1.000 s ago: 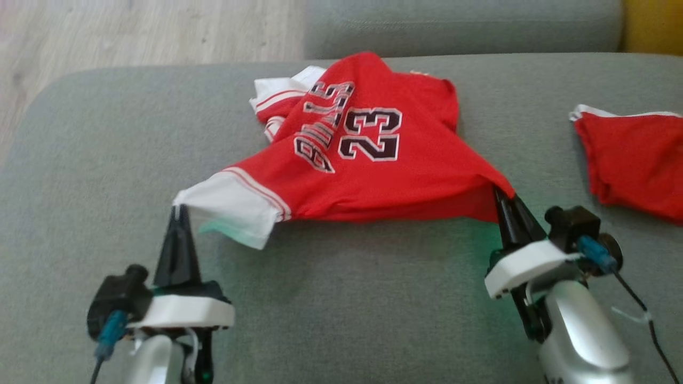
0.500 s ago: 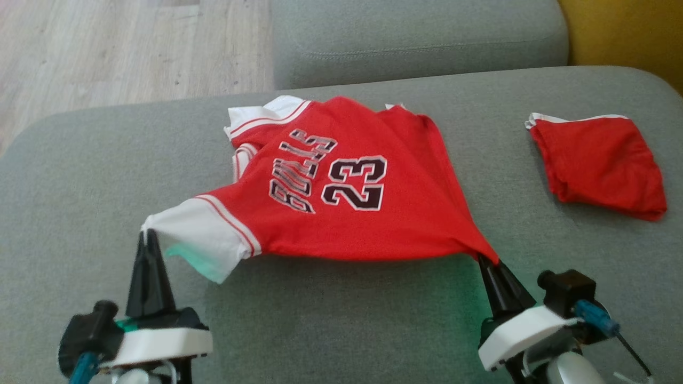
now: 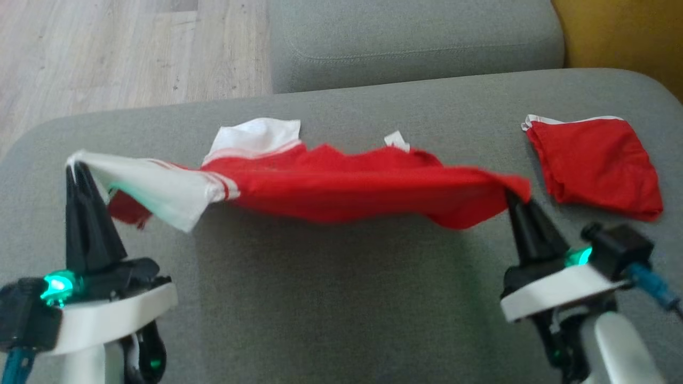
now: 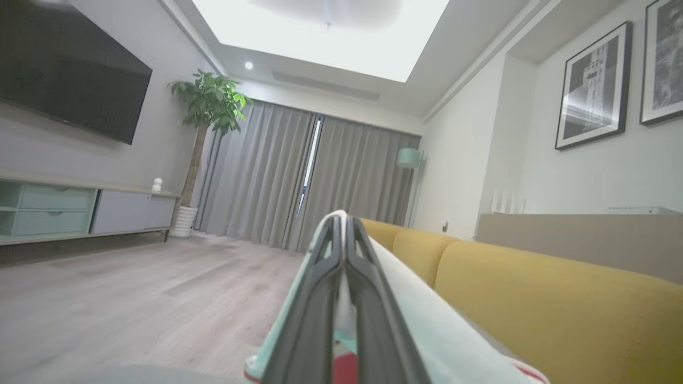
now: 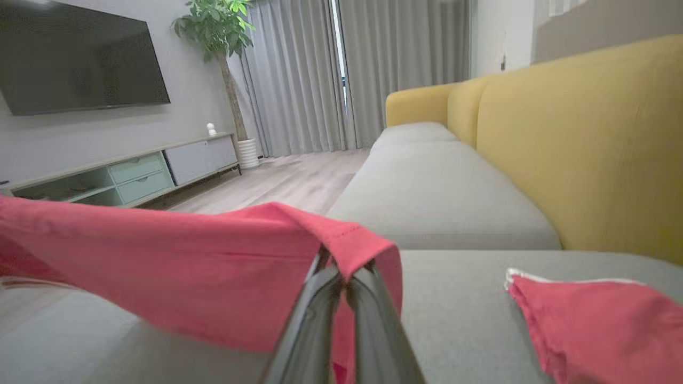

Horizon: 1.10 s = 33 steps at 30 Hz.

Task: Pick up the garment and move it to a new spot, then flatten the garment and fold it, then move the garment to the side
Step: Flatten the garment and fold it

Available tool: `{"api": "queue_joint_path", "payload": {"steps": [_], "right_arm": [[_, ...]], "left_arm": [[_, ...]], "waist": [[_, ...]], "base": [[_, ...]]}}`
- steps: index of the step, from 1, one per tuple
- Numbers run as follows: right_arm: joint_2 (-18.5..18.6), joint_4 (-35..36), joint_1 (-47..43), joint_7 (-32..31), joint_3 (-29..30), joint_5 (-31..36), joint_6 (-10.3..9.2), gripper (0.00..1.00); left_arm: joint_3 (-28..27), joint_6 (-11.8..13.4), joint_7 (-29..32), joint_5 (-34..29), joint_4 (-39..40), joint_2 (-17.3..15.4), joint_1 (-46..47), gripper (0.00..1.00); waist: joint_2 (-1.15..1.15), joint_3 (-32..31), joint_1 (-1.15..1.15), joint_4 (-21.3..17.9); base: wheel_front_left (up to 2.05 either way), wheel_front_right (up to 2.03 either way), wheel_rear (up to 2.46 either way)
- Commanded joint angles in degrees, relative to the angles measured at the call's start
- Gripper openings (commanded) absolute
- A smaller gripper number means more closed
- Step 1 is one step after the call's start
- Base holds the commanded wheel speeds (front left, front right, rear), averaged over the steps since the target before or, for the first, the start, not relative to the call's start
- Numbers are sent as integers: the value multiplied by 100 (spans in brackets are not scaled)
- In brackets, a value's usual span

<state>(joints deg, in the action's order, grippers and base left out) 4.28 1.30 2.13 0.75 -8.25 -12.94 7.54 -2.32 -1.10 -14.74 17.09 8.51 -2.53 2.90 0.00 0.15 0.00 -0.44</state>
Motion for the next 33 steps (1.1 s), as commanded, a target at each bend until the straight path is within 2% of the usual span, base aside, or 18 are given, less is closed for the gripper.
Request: {"api": "queue_joint_path", "payload": {"steps": [1,6,11,15,18,21,24,28,33], "right_arm": [[97,296,290,-63,-72,41,-5,0],[222,637,427,-327,13,89,-5,0],[379,826,903,-619,96,92,-5,0],[601,821,1901,-1167,123,34,-5,0],[750,533,2993,-1648,46,-84,-5,0],[778,-121,4306,-1994,-85,-297,-5,0],[860,-1139,5723,-1977,-425,-190,-5,0],[631,-2610,7360,-1327,-517,87,-5,0],[258,-4104,8677,-144,-85,645,-5,0]], "left_arm": [[-249,-20,-26,-7,238,-35,267,0],[-273,-59,-26,193,323,-35,393,0],[-242,-202,87,236,375,-198,1004,0],[-150,-329,760,304,255,-642,2244,0],[-35,-428,1238,347,-238,-1000,3457,0],[98,-518,1618,397,-1158,-1364,4801,0],[245,-576,1711,419,-2273,-1637,6068,0],[505,-615,1268,187,-3668,-1999,7558,0],[426,-521,417,89,-4937,-2042,8987,0]], "waist": [[0,-9,0,8],[0,47,0,67],[0,161,0,151],[0,497,0,221],[0,981,0,261],[0,1622,0,253],[0,2171,0,199],[0,2643,0,112],[0,2909,0,138]], "base": [[0,0,0],[0,0,0],[0,0,0],[0,0,0],[0,0,0],[0,0,0],[0,0,0],[0,0,0],[0,0,0]]}}
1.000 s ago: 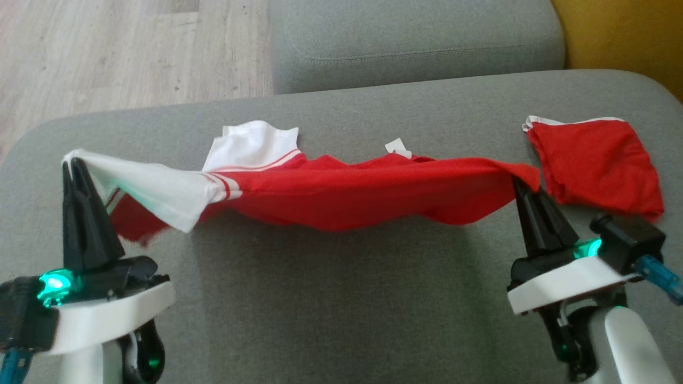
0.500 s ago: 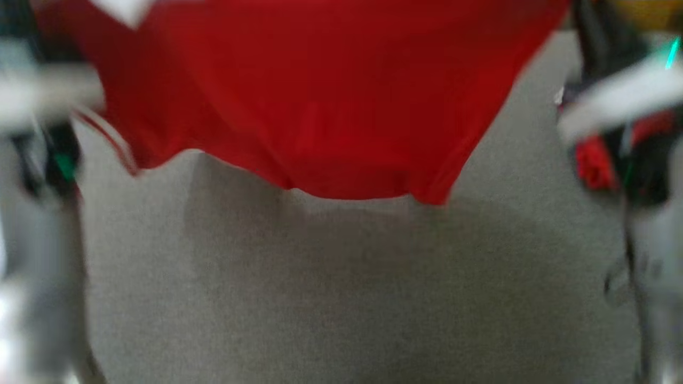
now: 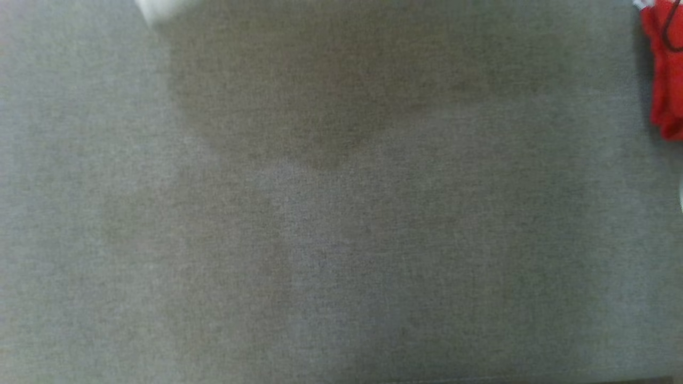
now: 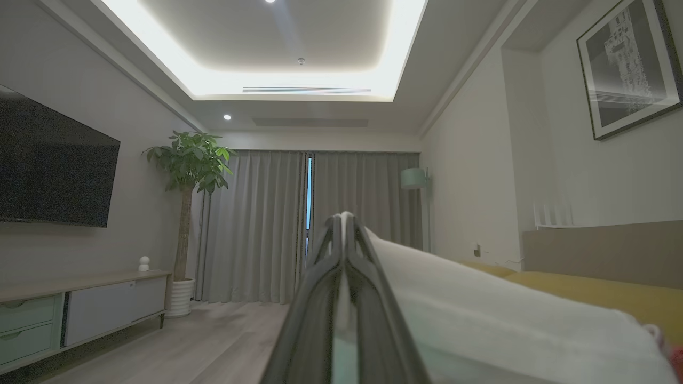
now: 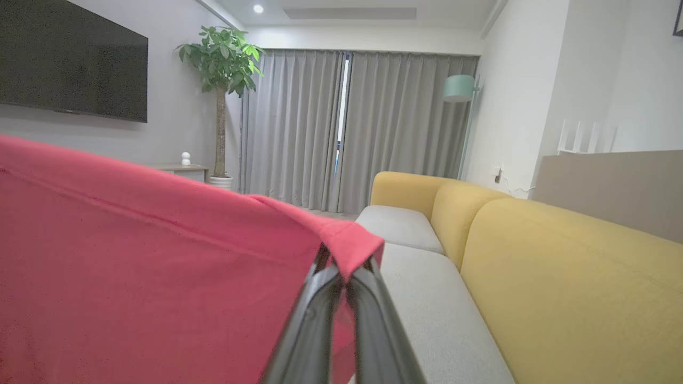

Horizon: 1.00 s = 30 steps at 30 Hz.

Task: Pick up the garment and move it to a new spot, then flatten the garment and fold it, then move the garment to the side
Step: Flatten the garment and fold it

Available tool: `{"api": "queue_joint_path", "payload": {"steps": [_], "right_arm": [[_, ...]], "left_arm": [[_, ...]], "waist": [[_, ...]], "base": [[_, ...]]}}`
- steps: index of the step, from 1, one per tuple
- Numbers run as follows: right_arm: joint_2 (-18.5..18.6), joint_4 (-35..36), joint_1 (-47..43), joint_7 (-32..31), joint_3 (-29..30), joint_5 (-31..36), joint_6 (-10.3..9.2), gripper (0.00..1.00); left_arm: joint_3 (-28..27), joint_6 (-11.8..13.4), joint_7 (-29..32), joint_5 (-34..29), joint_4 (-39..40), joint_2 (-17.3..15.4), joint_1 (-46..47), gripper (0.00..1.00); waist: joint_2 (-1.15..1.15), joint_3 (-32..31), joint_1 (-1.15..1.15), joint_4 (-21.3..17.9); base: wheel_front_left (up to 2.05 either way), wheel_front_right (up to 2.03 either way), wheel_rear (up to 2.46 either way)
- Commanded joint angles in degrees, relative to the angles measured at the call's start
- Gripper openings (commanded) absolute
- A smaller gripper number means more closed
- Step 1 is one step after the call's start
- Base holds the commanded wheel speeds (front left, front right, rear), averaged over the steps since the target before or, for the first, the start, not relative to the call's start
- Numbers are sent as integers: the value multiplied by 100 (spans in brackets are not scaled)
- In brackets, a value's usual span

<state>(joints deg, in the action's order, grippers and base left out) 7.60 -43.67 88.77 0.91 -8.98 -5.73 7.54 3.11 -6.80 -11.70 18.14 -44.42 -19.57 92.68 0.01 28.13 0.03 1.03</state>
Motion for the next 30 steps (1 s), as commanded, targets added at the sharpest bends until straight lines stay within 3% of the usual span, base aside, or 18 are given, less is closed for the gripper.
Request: {"api": "queue_joint_path", "payload": {"steps": [1,8,17,23,25,30], "right_arm": [[-153,-71,265,213,112,94,-5,0],[-182,-1386,154,853,141,321,-5,0],[-20,-2678,-1181,734,-343,65,-5,0],[70,-2857,-2087,443,-937,-292,-5,0],[118,-2838,-2616,242,-1354,-619,-5,0],[338,-2409,-3513,-238,-2209,-1337,-5,0]], "left_arm": [[-94,34,-116,-24,12,-283,358,0],[215,-62,-323,184,-620,-40,254,0],[936,-68,-329,925,-140,-5,-1975,0],[1526,-68,-329,1292,279,-102,-3432,0],[2069,-68,-330,1324,565,-314,-4204,0],[2641,-69,-330,1423,970,-643,-5299,0]], "waist": [[-1,155,-3,41],[-1,211,-3,254],[-1,-278,-3,631],[-1,-823,-3,757],[-1,-1177,-3,814],[-1,-1700,-3,865]], "base": [[0,0,0],[0,0,0],[0,0,0],[0,0,0],[0,0,0],[0,0,0]]}}
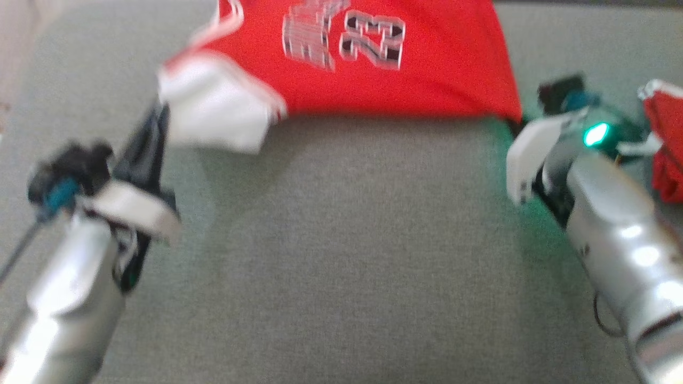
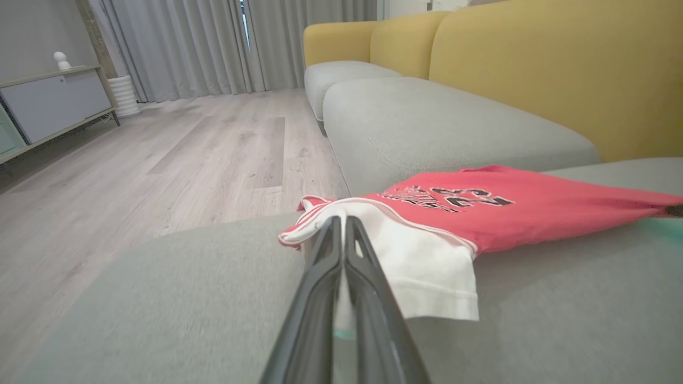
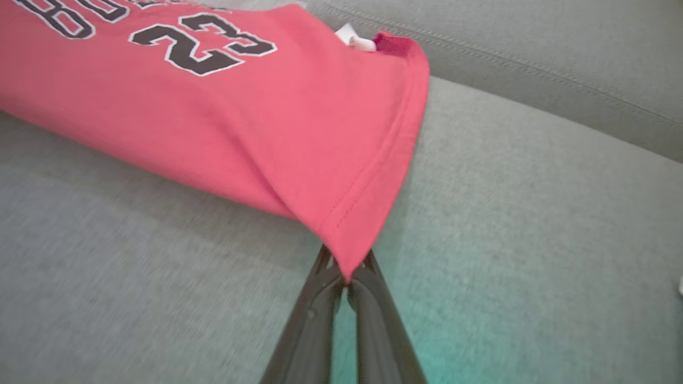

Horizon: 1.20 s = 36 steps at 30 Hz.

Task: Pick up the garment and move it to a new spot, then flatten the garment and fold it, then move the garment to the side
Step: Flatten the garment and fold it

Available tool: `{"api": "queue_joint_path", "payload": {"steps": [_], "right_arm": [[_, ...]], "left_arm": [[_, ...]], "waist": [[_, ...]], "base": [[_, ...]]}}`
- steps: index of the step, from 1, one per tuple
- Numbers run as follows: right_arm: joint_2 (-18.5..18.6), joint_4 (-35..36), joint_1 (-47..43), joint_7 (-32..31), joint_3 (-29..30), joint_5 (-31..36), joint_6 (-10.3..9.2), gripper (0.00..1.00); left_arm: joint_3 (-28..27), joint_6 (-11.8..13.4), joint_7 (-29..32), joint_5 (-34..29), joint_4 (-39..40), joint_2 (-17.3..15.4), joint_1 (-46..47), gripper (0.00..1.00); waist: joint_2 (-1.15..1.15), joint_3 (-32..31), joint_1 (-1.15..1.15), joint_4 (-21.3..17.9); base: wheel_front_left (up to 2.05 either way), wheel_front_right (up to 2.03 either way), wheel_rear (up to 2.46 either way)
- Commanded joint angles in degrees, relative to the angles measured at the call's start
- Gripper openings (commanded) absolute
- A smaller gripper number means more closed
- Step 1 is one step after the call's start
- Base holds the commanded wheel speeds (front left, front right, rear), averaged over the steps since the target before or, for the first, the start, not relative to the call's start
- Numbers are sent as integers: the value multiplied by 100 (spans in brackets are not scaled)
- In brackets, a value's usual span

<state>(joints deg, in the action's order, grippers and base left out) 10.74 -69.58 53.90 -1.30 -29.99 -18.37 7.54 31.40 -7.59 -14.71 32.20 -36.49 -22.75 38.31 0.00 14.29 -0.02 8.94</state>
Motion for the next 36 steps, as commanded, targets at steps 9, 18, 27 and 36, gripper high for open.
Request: {"api": "queue_joint_path", "payload": {"steps": [9,18,27,36], "right_arm": [[1140,1856,-1286,-835,-1595,-1738,-5,0],[2203,3318,-2066,-1688,-2494,-3138,-5,0],[3139,4659,-2739,-2374,-2766,-4053,-5,0],[3108,4862,-2626,-2413,-2470,-3955,-5,0]], "left_arm": [[103,10,-29,58,765,-700,-1276,0],[372,71,186,338,1519,-1076,-2488,0],[337,431,563,652,2716,-1539,-3519,0],[279,647,748,484,3105,-1708,-3298,0]], "waist": [[0,-1017,2,125],[0,-1631,2,152],[0,-1808,2,178],[0,-1640,2,115]], "base": [[0,0,0],[0,0,0],[0,0,0],[0,0,0]]}}
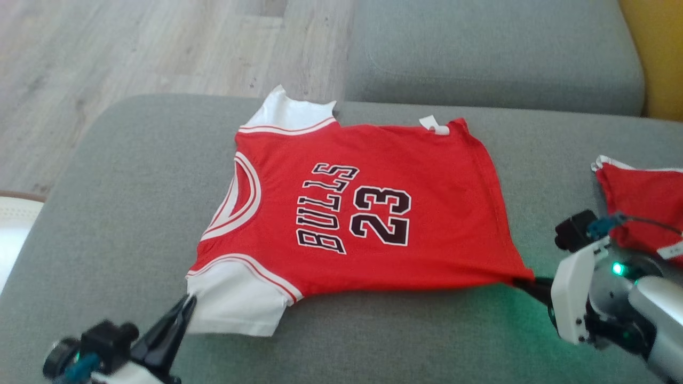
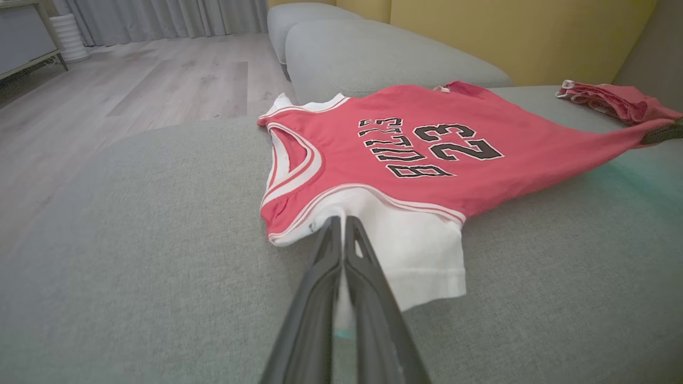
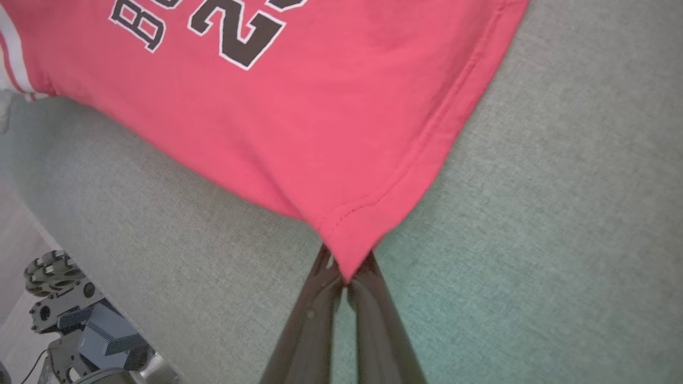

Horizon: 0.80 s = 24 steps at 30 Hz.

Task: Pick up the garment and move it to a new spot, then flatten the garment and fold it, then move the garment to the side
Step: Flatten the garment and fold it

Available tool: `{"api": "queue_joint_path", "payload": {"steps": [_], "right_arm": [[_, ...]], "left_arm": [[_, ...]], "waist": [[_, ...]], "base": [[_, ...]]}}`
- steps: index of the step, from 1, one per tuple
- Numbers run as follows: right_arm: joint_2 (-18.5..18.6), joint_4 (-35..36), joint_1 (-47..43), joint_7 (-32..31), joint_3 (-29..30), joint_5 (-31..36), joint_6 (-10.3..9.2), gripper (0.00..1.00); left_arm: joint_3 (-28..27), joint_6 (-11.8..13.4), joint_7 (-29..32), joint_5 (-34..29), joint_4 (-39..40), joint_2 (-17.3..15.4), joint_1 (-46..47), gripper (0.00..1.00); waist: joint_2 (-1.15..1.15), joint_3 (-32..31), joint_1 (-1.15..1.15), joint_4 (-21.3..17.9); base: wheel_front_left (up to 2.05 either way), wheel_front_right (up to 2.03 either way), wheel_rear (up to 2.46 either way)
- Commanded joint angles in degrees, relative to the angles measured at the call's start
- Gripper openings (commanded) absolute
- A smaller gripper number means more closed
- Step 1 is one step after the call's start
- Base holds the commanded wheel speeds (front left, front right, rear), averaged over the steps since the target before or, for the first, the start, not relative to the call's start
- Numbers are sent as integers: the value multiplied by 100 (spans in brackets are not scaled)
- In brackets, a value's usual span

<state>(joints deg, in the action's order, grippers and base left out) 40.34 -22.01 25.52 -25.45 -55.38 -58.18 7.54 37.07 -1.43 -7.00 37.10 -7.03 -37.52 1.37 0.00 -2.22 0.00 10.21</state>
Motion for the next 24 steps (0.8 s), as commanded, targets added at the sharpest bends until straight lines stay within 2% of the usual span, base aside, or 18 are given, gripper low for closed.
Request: {"api": "queue_joint_path", "payload": {"steps": [1,11,24], "right_arm": [[116,101,256,-11,108,58,-5,0],[-194,-64,785,-259,486,345,-5,0],[-646,-593,1346,-649,813,665,-5,0]], "left_arm": [[-275,31,9,-46,156,-241,464,0],[-299,-193,185,-284,-105,-313,1442,0],[-99,-527,304,-476,-1150,-156,3012,0]], "waist": [[0,55,0,-25],[0,622,0,-198],[0,1205,0,-360]], "base": [[0,0,0],[0,0,0],[0,0,0]]}}
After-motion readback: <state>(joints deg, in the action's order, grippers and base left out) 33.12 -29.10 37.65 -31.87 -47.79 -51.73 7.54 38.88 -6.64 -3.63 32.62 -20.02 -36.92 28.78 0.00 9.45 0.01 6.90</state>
